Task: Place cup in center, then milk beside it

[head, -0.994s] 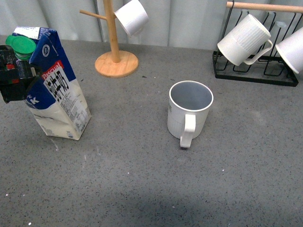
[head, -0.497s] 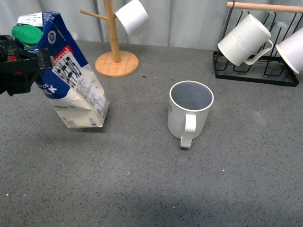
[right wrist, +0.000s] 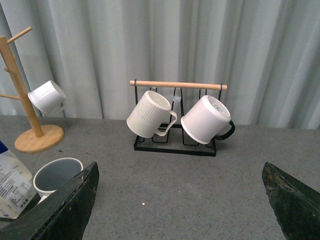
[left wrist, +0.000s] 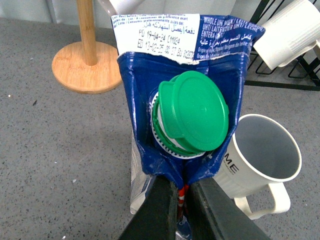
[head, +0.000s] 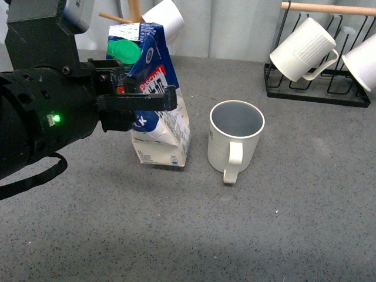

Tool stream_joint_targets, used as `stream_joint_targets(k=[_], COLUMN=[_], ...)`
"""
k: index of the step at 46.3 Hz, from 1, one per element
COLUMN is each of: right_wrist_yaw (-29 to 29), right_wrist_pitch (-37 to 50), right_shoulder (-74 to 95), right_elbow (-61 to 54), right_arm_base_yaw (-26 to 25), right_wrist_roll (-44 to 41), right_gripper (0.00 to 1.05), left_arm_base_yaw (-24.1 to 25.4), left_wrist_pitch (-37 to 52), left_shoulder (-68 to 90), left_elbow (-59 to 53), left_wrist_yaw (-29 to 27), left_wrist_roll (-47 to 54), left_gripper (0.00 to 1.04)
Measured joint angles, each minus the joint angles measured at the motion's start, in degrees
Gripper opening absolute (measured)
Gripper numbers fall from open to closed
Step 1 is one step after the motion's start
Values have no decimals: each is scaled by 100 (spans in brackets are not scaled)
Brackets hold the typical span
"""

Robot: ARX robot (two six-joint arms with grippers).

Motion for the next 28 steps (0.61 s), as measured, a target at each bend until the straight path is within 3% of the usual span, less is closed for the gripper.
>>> stream_joint_targets(k=[28], right_wrist_yaw=[0], right_wrist_pitch=[0], right_shoulder=[0], right_elbow=[0], right_arm_base_yaw=[0], right_wrist_roll=[0], right_gripper=[95], left_arm_base_yaw=[-297], left_wrist_pitch=[-39], left_shoulder=[426], left_elbow=[286], left_wrist_yaw=[-334], left_wrist_roll=[24], left_gripper=[4])
